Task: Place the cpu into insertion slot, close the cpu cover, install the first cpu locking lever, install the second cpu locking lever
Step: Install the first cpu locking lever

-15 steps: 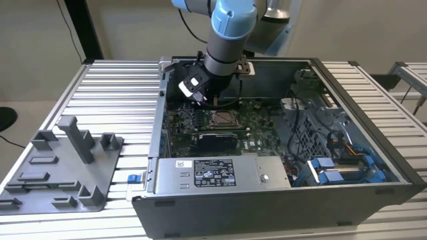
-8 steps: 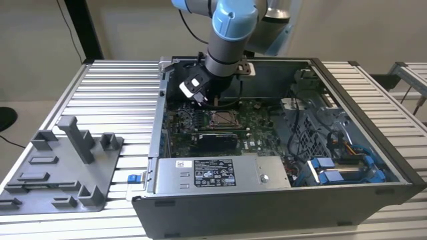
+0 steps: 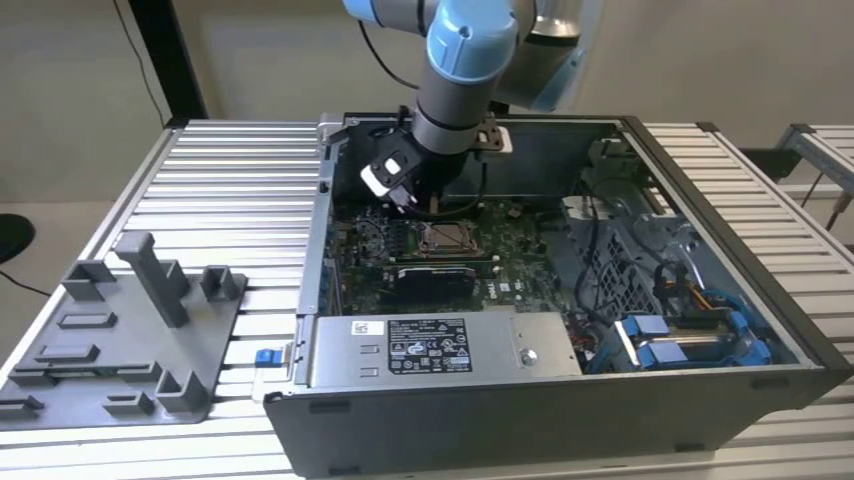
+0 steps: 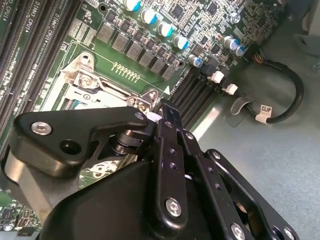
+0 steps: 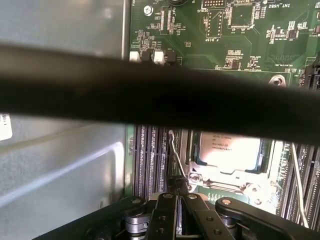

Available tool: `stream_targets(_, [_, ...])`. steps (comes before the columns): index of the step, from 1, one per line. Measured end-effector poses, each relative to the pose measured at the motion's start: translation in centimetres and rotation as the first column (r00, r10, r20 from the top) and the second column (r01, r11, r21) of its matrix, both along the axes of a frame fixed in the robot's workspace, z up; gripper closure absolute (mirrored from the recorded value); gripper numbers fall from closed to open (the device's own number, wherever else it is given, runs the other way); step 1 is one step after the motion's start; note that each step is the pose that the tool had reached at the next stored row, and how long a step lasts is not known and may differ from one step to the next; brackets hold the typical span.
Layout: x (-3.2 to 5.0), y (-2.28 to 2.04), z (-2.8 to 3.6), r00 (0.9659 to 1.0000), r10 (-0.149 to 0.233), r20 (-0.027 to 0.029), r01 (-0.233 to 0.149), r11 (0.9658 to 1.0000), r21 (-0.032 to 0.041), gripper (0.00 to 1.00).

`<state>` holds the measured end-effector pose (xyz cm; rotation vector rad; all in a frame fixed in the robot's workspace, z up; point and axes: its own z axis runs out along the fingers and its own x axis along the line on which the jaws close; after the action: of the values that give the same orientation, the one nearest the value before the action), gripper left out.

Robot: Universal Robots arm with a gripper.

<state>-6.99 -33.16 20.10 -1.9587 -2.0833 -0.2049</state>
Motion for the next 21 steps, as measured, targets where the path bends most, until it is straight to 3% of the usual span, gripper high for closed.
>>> stream_targets(21, [1.58, -0.02, -0.53, 1.0, 0.0, -0.0016, 0.0, 1.0, -0.0001, 1.0])
